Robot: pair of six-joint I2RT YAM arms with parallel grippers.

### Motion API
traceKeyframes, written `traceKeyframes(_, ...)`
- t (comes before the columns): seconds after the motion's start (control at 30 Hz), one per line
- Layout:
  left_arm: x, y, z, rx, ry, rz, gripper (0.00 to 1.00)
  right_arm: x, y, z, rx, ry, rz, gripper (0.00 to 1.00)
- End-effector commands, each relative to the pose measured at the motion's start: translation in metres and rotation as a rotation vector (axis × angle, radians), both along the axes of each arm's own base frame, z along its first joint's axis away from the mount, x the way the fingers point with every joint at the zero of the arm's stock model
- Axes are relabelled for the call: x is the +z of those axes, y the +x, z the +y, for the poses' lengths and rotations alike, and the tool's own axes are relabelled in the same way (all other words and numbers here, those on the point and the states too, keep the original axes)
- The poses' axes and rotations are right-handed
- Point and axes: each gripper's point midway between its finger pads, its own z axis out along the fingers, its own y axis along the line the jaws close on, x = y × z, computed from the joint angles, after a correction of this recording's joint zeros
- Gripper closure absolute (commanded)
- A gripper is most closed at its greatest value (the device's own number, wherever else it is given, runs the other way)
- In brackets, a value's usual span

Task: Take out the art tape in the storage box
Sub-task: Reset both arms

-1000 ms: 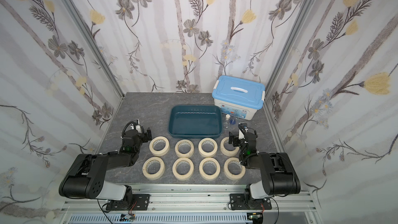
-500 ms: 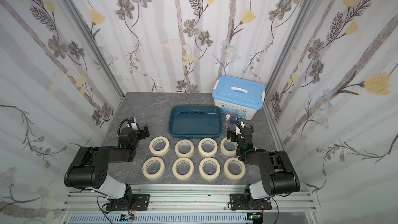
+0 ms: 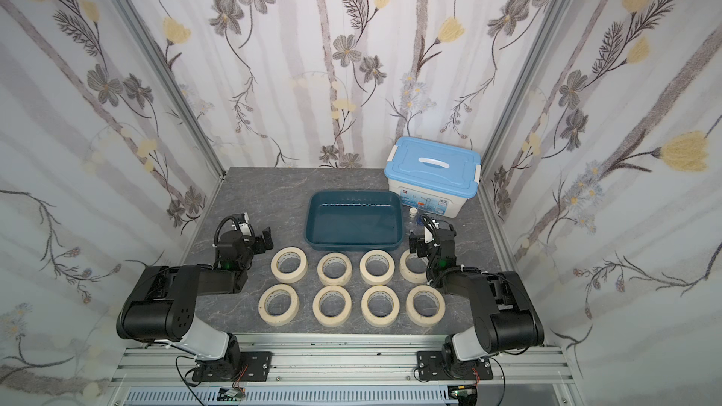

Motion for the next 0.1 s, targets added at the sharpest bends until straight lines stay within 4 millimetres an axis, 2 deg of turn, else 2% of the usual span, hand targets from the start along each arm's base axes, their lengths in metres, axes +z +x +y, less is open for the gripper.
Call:
traceKeyframes(0.0,0.0042,0.0024,-0.0003,-0.003,0.003,-0.016,0.0,0.0053,0.003,0.0037,0.022,0.001,-0.019,0.0)
traceKeyframes(0.07,0.0036,0.0024,-0.0004,-0.003,0.003,-0.014,0.0,0.005,0.0024,0.0038,0.023,0.001,-0.018,0.0)
